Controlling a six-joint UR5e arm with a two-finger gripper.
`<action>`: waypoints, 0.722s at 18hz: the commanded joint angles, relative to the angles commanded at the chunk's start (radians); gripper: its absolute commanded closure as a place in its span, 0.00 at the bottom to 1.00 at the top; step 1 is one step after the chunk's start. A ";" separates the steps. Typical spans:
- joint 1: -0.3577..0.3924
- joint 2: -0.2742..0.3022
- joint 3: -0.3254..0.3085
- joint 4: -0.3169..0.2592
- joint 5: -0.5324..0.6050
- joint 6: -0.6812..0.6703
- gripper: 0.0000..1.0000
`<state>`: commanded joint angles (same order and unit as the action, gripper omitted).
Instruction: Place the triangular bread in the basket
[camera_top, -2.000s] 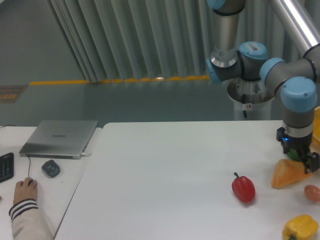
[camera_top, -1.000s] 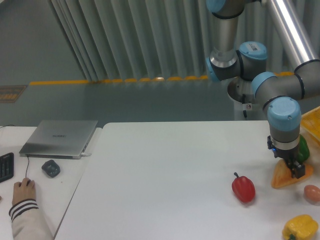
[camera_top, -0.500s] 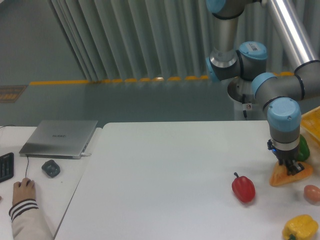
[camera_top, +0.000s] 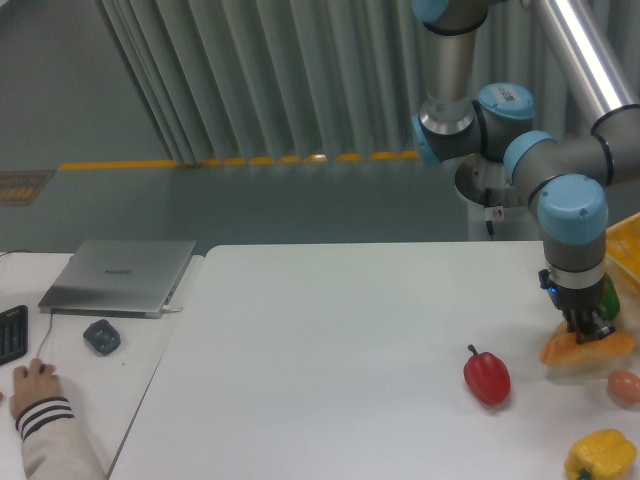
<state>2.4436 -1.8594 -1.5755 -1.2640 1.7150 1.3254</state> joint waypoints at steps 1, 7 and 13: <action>0.011 0.006 0.009 0.000 0.002 0.002 0.78; 0.127 0.083 0.043 -0.058 -0.015 0.125 0.78; 0.259 0.126 0.035 -0.089 -0.060 0.308 0.78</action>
<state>2.7026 -1.7335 -1.5401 -1.3530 1.6552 1.6333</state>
